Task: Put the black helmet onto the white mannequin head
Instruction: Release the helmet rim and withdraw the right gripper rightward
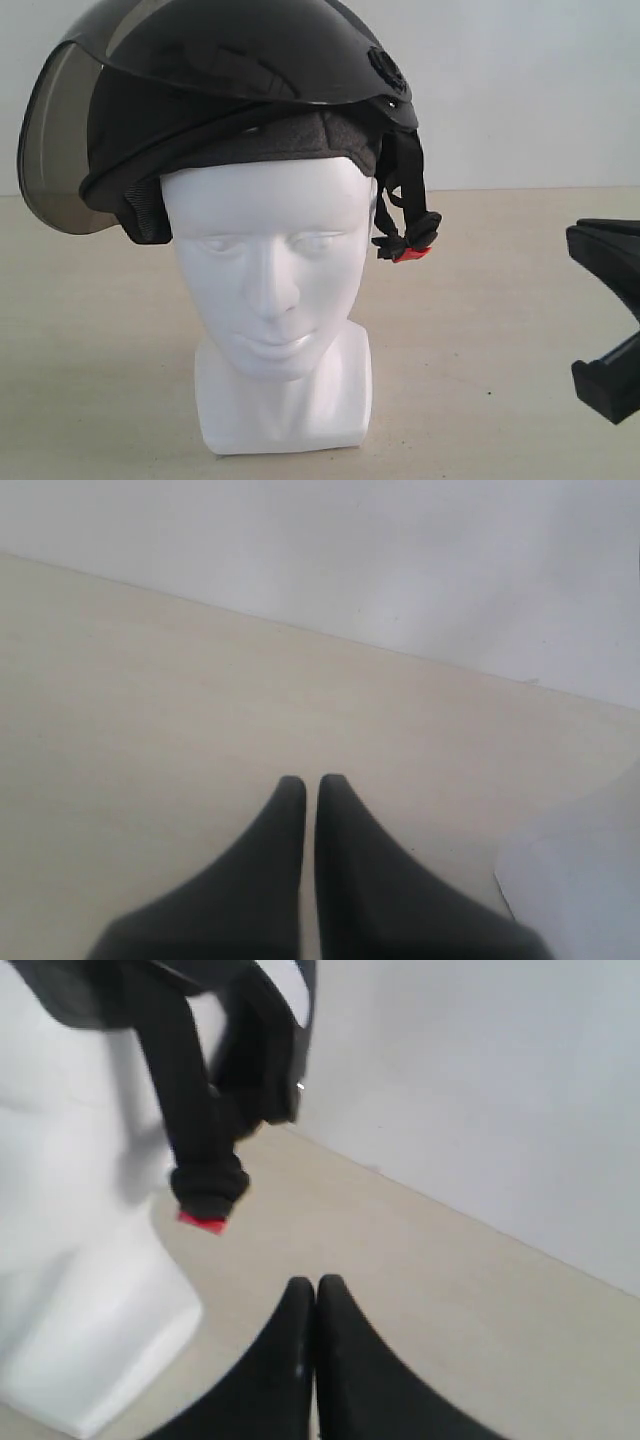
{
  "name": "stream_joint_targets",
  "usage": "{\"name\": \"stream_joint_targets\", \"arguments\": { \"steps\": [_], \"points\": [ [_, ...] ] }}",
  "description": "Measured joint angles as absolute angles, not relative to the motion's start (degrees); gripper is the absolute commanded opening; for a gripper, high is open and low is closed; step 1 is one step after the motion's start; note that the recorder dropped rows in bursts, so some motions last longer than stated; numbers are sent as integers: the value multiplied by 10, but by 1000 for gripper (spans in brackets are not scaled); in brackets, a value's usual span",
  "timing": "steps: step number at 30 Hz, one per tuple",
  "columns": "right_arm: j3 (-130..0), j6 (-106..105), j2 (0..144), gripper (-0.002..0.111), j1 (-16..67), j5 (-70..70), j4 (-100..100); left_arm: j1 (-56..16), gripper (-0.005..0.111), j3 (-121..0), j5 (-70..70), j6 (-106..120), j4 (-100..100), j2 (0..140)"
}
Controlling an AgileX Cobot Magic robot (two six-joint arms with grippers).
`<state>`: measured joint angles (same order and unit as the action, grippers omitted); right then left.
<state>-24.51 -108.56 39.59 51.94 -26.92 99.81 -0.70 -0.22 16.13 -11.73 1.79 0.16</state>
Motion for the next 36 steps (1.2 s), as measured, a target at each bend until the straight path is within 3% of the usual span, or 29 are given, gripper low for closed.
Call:
{"name": "stream_joint_targets", "arguments": {
  "steps": [6, 13, 18, 22, 28, 36],
  "points": [
    [-245, -1115, 407, 0, 519, -363, 999, -7, 4, -2, 161, -117, 18, 2],
    [-259, -980, 380, 0, 519, -482, 1000, -7, 4, -2, 161, -117, 18, 2],
    [-261, -882, 377, 0, 519, -379, 968, -7, 4, -2, 161, -117, 18, 2],
    [-259, -668, 377, 0, 519, -286, 830, -7, 4, -2, 161, -117, 18, 2],
    [-215, -374, 362, 0, 519, -299, 644, -7, 4, -2, 161, -117, 18, 2],
    [-193, -336, 355, 0, 519, -224, 637, -7, 4, -2, 161, -117, 18, 2]
  ]
}}
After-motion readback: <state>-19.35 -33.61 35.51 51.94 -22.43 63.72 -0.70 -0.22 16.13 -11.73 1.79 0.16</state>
